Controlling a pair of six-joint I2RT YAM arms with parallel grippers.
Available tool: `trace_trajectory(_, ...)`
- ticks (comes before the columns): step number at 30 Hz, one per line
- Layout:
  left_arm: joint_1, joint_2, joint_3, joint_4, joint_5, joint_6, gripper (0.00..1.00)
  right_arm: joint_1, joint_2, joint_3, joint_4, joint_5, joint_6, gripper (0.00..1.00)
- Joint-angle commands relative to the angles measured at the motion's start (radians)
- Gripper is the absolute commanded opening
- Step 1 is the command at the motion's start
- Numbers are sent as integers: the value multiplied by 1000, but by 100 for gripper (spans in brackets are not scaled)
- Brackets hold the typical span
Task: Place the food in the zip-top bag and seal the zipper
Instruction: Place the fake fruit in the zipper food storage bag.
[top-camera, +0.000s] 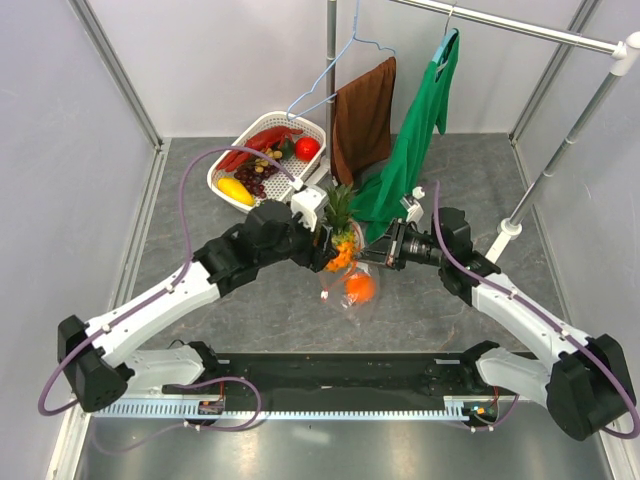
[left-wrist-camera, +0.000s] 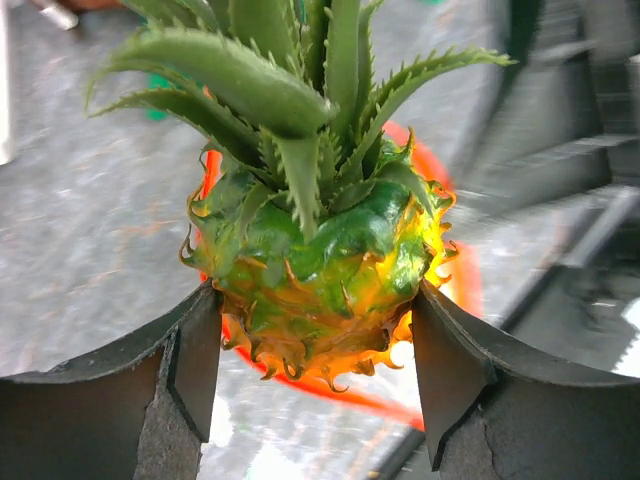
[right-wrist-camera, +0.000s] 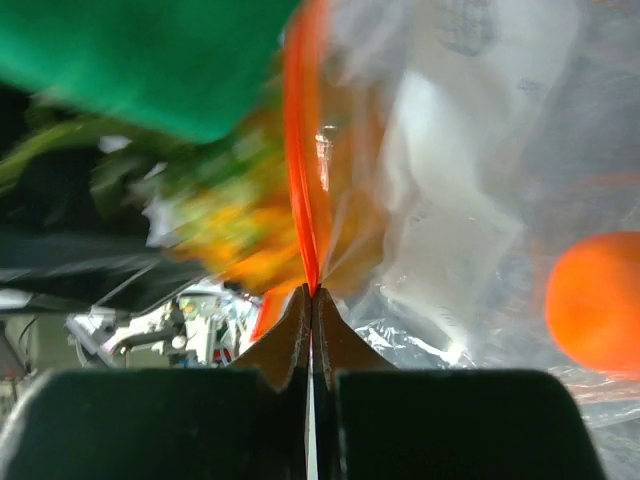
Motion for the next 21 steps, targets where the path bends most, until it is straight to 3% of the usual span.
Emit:
trace_trajectory(1,-23,51,33,-42,-194,134,2,1,-65,64,56,-84,-7,0)
trace_trajectory(5,-43,58,20,-45,-262,226,2,-25,-71,69,44,-105,-18,0)
trace_trajectory(9,-101,68,63,-54,-213,242,4,-35,-74,57,40,-102,-27,0)
trace_trajectory(12,-180,84,138,-65,-155,246,23,-35,-69,41,38,-102,-32,0)
trace_trajectory(13,-194,92,175,-72,-135,254,35,-35,-69,37,38,-100,-33,0)
trace_trajectory(15,-216,118,209,-120,-107,277,51,-39,-72,37,38,-102,-35,0)
trace_trajectory(16,-214,123,241,-147,-105,280,65,-42,-75,38,35,-110,-35,0)
trace_trajectory(19,-182,82,241,-206,-69,281,85,-62,-92,44,4,-125,-55,0)
trace_trajectory(21,-100,19,227,-215,36,266,91,-82,-108,41,-17,-134,-65,0)
